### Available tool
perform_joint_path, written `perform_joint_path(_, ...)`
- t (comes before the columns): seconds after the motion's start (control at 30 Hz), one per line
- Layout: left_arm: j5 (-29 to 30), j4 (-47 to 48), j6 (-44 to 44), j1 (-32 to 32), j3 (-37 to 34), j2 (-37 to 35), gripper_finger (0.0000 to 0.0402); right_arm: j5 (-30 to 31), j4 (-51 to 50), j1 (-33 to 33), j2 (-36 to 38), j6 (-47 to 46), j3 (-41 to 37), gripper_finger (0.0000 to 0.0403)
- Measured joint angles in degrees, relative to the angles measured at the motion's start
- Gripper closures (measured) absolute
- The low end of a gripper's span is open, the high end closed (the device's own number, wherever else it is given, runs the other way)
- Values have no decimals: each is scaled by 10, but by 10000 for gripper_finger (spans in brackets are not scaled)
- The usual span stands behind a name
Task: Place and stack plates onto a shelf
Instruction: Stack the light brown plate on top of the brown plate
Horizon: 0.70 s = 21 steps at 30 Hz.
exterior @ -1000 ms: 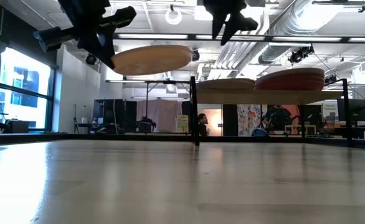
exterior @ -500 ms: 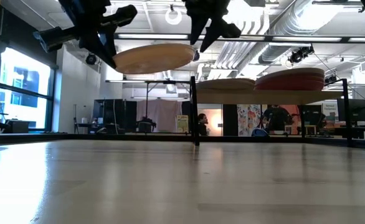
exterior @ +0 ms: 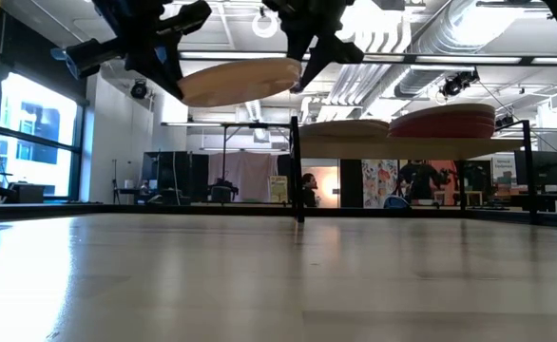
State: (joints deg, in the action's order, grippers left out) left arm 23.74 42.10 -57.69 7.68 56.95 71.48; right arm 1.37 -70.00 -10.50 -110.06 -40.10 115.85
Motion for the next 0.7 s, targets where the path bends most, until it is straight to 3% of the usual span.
perform_joint_path(0.33,8,-1,4,0,0,0,401,1,0,0,0,13,0,392)
perform_joint_path(0.7,26,-24,56,0,0,0,379,7,-1,-1,0,0,0,400)
